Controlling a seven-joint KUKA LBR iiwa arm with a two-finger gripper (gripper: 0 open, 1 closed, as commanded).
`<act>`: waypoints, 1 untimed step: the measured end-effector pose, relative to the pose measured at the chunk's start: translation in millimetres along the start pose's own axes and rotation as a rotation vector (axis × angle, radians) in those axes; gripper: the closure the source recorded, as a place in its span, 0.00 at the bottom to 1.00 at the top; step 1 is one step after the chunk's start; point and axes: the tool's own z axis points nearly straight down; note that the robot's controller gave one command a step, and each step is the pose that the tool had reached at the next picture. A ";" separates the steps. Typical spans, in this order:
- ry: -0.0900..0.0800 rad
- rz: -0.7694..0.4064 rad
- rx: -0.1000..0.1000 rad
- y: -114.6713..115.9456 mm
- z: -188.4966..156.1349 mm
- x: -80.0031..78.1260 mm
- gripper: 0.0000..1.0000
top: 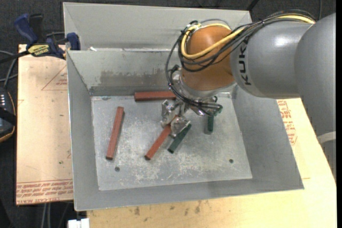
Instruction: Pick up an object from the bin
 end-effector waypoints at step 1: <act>0.022 -0.070 0.000 20.8 -18.3 -7.5 1.00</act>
Offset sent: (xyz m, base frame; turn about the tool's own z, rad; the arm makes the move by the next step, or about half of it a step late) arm -0.0194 -0.0647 0.1354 -0.5695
